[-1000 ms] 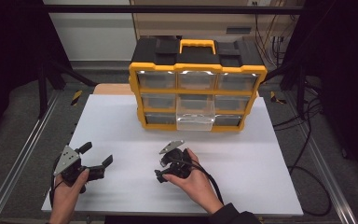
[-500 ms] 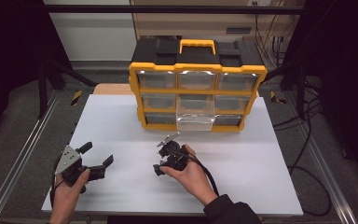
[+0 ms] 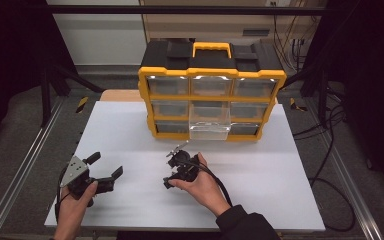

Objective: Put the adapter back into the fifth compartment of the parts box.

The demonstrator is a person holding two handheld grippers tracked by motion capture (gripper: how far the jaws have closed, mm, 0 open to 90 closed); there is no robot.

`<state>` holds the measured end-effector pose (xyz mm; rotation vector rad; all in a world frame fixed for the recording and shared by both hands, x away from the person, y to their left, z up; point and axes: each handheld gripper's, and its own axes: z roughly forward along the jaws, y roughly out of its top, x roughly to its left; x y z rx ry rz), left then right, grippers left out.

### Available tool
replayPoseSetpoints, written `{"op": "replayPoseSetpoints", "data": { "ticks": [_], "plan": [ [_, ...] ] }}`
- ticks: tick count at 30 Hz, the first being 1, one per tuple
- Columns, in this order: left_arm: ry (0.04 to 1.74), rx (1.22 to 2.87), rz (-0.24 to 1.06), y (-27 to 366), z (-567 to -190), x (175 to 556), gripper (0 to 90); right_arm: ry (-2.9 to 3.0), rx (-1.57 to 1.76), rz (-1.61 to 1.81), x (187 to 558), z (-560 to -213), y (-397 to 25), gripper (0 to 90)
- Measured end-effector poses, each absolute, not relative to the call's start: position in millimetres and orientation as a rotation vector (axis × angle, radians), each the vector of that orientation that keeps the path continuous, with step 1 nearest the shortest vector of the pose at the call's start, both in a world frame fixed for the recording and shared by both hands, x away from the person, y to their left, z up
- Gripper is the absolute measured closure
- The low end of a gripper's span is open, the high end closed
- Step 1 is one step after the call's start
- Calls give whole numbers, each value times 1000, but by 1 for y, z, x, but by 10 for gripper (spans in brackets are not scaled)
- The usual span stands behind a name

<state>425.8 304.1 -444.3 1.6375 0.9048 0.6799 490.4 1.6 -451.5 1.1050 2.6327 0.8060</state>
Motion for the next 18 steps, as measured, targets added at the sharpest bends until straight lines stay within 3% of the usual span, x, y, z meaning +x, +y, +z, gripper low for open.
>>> {"op": "replayPoseSetpoints", "data": {
  "ticks": [4,8,18],
  "plan": [
    [904,1638,677,303,-445,426,15,2640,1104,790,491,-451,2,187],
    [904,1633,674,305,-445,426,15,2638,1109,828,491,-449,-1,398],
    [893,1640,671,304,-445,426,15,2649,1126,804,493,-453,-1,596]
  ]
}}
